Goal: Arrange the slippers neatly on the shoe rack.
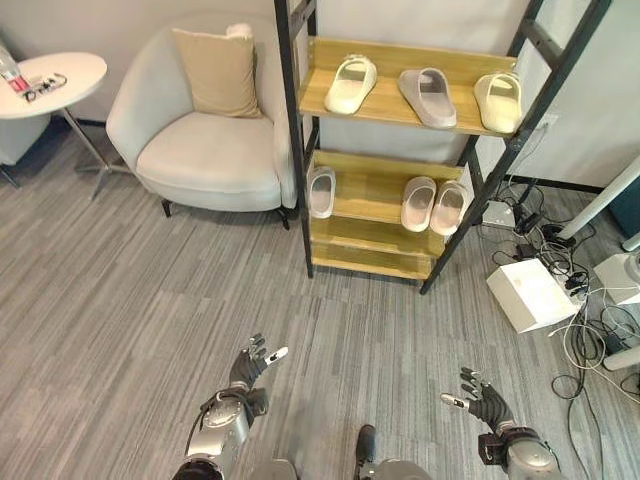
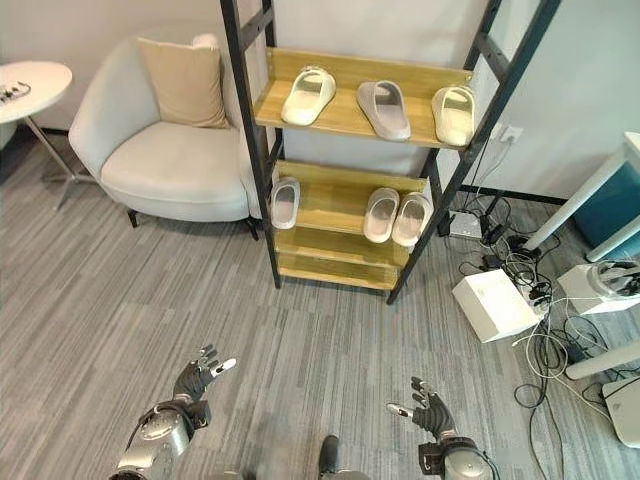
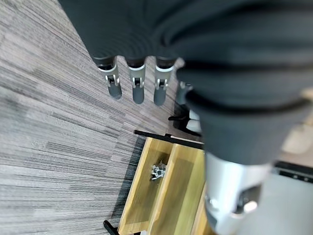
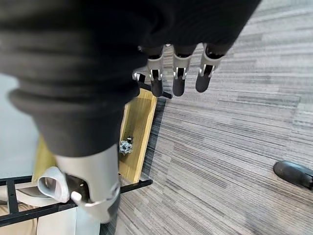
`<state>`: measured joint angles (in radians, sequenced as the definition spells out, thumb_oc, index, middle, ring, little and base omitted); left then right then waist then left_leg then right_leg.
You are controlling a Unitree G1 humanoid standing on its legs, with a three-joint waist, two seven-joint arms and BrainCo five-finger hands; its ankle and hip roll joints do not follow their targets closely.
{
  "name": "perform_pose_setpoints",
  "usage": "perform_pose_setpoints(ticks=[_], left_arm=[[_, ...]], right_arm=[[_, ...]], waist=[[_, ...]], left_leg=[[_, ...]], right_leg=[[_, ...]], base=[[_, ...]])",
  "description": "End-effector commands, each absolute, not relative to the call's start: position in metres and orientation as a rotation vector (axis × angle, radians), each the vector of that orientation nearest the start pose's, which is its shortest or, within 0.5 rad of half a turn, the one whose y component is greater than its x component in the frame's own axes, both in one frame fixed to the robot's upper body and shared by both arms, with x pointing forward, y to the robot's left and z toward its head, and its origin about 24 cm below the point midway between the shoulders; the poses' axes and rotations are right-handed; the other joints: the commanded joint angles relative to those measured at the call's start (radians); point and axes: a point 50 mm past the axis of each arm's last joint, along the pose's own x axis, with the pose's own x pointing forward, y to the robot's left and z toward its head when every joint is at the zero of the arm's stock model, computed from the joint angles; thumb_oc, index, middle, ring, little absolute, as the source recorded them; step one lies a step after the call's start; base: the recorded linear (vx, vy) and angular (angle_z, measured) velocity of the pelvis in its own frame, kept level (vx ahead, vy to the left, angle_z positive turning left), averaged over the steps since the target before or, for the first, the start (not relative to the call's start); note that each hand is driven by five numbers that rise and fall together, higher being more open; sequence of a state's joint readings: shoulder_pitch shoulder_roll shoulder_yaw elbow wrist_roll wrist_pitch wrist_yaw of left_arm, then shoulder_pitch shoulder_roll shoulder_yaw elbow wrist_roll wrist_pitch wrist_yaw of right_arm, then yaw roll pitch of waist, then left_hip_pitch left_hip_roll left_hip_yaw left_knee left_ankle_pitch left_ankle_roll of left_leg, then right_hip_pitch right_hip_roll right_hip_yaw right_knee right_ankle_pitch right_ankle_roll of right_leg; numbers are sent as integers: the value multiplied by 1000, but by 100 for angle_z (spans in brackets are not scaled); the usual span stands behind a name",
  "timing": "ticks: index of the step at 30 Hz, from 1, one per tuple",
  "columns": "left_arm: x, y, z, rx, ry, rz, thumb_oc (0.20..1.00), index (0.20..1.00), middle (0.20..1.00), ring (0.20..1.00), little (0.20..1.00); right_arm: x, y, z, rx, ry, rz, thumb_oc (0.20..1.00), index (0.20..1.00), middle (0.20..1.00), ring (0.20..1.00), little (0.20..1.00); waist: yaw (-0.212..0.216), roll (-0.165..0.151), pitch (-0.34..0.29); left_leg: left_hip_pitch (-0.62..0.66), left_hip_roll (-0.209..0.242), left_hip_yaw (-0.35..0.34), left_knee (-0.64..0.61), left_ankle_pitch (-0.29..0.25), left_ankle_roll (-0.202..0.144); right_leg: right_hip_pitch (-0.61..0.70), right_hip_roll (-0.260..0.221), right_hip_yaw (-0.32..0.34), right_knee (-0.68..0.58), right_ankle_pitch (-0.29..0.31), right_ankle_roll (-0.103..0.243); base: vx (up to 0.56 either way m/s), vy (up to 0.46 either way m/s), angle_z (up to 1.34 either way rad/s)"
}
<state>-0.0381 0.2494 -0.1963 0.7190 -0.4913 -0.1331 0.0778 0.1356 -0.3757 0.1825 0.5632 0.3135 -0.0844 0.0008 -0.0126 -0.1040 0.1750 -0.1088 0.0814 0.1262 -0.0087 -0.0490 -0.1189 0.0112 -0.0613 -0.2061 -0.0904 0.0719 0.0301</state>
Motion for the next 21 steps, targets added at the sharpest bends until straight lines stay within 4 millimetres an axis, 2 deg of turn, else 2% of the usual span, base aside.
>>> perform_pose_setpoints(ticks=[1,2,3,4,5,6,7,8,12,14,16,19,21], left_arm=[[212,208,-80,-117,503,156,1000,1000,1000,1000,1000],[212,208,-80,-117,503,156,1000,1000,1000,1000,1000],[207,211,-81,-119,507,165,1000,1000,1000,1000,1000],[204,216,-80,-103,510,170,1000,1000,1000,1000,1000],[204,216,-80,-103,510,170,1000,1000,1000,1000,1000],[203,219,-81,-99,513,176,1000,1000,1000,1000,1000],[202,219,-81,-101,514,170,1000,1000,1000,1000,1000],[202,219,-81,-101,514,170,1000,1000,1000,1000,1000],[206,217,-78,-79,507,148,1000,1000,1000,1000,1000],[208,217,-78,-73,505,144,1000,1000,1000,1000,1000],[212,215,-77,-70,502,143,1000,1000,1000,1000,1000],[216,212,-76,-87,494,140,1000,1000,1000,1000,1000],[216,208,-78,-102,501,135,1000,1000,1000,1000,1000]], right_arm=[[173,-239,-78,-146,581,-18,1000,1000,1000,1000,1000],[173,-239,-78,-146,581,-18,1000,1000,1000,1000,1000],[177,-231,-77,-125,568,-3,1000,1000,1000,1000,1000],[184,-218,-77,-110,551,36,1000,1000,1000,1000,1000],[184,-218,-77,-110,551,36,1000,1000,1000,1000,1000],[184,-214,-78,-98,553,47,1000,1000,1000,1000,1000],[182,-214,-78,-91,557,37,1000,1000,1000,1000,1000],[182,-214,-78,-91,557,37,1000,1000,1000,1000,1000],[180,-216,-78,-72,553,12,1000,1000,1000,1000,1000],[180,-217,-78,-71,552,8,1000,1000,1000,1000,1000],[180,-216,-77,-70,545,4,1000,1000,1000,1000,1000],[177,-217,-78,-80,553,6,1000,1000,1000,1000,1000],[171,-218,-80,-79,571,8,1000,1000,1000,1000,1000]], waist=[[15,38,-22],[15,37,-22],[26,28,-32],[36,26,-23],[38,26,-23],[34,26,-16],[27,27,-13],[27,27,-13],[7,35,-10],[3,35,-7],[-8,32,0],[-23,34,2],[-29,37,-9]], left_leg=[[19,-7,-20,-48,177,26],[19,-8,-19,-48,177,26],[40,-26,5,-45,144,52],[76,-37,50,-59,125,78],[76,-37,52,-59,124,78],[100,-44,62,-69,113,85],[121,-51,68,-78,104,88],[121,-51,68,-78,104,88],[154,-41,74,-79,77,75],[164,-37,72,-78,69,71],[200,-22,72,-70,48,54],[246,-6,70,-70,28,33],[260,7,64,-60,25,21]], right_leg=[[89,-69,11,76,-90,114],[89,-70,12,77,-90,114],[81,-91,32,106,-95,129],[11,-110,50,224,-67,149],[9,-111,52,226,-67,149],[-27,-117,58,258,-34,156],[-34,-124,57,232,-8,156],[-34,-124,56,232,-8,156],[-53,-157,41,137,35,166],[-61,-165,44,127,45,170],[-97,-199,37,99,92,186],[-131,-219,5,72,133,206],[-115,-210,-13,80,108,205]], base=[[220,188,-64],[341,319,-118],[210,280,-130],[209,280,-124],[165,210,-100],[157,91,-69],[158,90,-40],[122,29,2],[127,-54,13],[127,-94,-5],[249,-240,-2],[233,-244,-7],[213,-244,15]])
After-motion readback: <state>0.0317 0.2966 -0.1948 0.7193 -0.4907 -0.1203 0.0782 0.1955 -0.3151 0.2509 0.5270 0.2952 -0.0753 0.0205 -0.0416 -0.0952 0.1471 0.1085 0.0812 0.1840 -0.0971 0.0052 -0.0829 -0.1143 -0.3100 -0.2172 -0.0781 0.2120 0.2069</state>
